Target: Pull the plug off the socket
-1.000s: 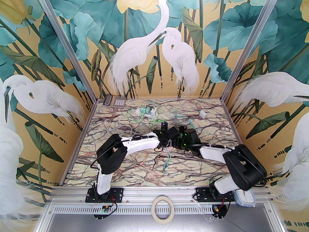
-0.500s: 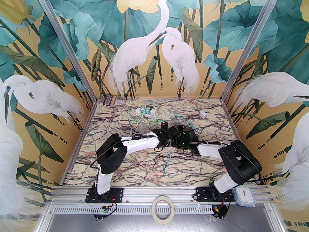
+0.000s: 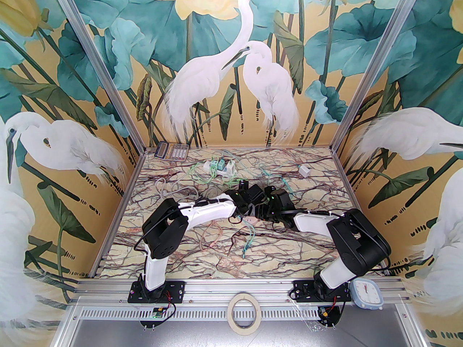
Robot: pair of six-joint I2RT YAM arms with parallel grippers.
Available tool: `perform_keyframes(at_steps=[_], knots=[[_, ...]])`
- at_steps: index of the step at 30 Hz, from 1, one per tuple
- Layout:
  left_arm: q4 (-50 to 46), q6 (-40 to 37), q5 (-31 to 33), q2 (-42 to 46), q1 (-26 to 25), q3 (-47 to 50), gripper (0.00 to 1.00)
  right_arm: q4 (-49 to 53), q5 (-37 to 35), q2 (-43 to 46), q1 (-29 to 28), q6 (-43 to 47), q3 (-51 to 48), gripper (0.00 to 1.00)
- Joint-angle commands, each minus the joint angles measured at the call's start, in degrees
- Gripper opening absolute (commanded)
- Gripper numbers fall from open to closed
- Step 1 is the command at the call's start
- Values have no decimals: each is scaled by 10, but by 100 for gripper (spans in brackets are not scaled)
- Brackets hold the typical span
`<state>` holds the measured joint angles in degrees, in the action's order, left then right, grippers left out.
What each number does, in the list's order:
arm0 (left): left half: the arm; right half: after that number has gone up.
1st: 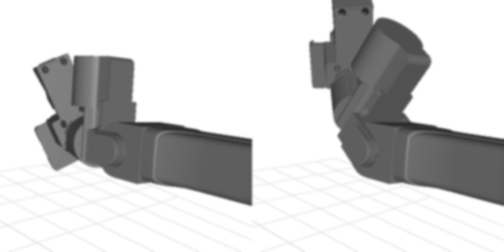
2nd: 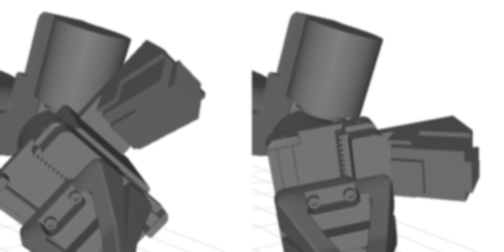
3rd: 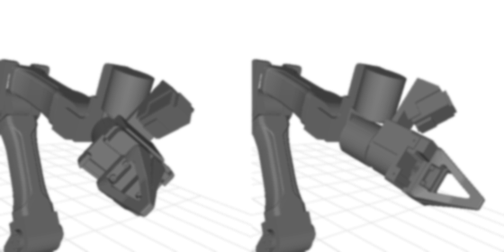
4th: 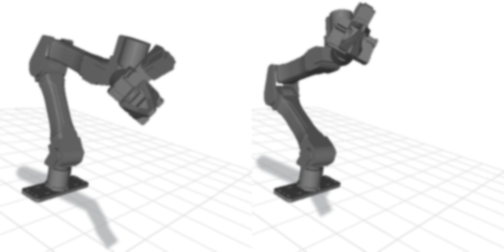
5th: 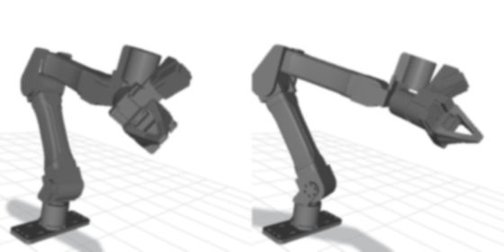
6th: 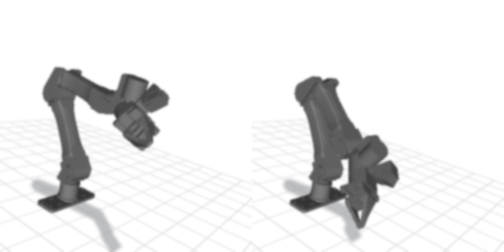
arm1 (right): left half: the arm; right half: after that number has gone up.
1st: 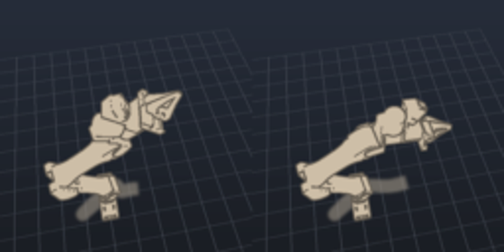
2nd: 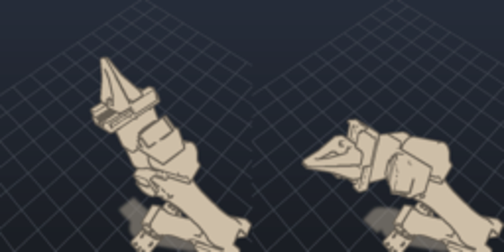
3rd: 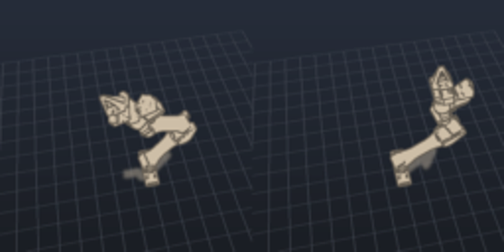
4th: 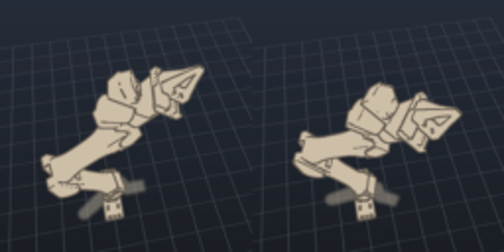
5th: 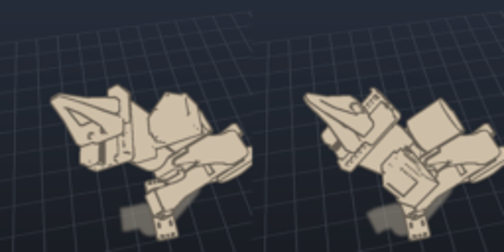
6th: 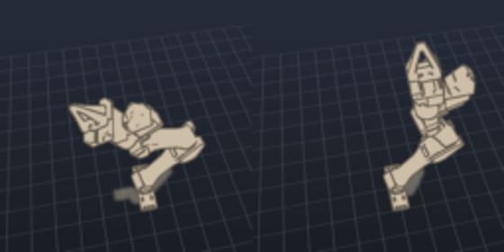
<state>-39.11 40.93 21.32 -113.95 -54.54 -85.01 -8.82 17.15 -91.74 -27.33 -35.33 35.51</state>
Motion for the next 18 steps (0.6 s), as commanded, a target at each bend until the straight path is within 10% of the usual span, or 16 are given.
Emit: perform_keyframes(at_steps=[1,8,18], knots=[[-56,-5,39,-24,-42,-72,32,92,-55,-29,-4,10,-12,34],[-81,-7,66,-57,-63,-104,30,96,-58,-39,-6,11,-7,32],[35,33,-64,56,-2,17,29,101,-64,-46,-11,14,-1,31]])
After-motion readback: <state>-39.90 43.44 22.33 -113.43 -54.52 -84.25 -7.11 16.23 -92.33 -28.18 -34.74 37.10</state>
